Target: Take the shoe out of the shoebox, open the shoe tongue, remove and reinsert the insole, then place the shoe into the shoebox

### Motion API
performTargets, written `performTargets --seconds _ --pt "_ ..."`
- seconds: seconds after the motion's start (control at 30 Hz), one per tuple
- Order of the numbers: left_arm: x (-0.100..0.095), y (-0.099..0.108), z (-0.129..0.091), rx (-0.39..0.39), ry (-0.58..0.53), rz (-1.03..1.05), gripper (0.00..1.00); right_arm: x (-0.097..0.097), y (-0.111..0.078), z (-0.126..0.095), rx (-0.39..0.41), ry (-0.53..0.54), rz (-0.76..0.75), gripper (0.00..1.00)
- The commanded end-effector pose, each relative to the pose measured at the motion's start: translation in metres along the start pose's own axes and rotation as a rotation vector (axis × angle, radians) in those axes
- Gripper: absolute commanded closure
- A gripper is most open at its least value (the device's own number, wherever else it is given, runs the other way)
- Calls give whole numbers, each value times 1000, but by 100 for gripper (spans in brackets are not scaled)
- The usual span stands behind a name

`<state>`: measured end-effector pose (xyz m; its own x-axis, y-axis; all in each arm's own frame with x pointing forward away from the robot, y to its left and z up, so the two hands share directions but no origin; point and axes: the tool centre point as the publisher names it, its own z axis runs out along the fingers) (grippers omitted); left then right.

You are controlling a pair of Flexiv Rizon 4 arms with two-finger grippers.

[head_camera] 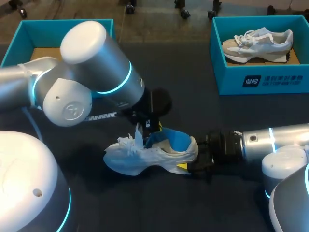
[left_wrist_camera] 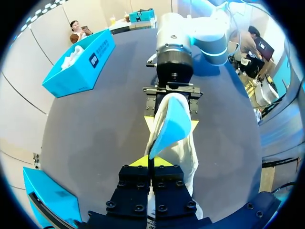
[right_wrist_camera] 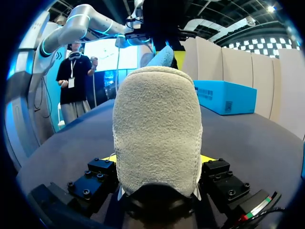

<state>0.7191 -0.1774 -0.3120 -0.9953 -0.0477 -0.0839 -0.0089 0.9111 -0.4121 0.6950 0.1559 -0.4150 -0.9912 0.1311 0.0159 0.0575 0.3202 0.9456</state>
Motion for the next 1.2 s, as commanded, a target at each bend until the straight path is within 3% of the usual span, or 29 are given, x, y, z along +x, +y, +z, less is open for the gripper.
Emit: performTargets --seconds 0.03,0.37,0.43,0.53,0.73,0.83,1.07,1.2 --pt "1 4 -1 15 2 -2 100 1 0 2 5 0 -1 100" --pt "6 8 -1 9 28 39 100 1 0 2 5 0 -1 100" --pt "8 7 -1 7 28 52 80 1 0 2 5 0 -1 100" --pt "10 4 -2 2 29 78 65 1 0 2 5 0 -1 100" --pt "19 -6 1 -10 31 132 60 1 0 2 5 0 -1 100" --pt "21 -11 7 -26 41 151 67 1 0 2 5 0 -1 100" --pt "16 -14 17 -51 43 147 100 1 0 2 5 0 -1 100" --pt "12 -8 13 -29 29 112 100 1 0 2 5 0 -1 100"
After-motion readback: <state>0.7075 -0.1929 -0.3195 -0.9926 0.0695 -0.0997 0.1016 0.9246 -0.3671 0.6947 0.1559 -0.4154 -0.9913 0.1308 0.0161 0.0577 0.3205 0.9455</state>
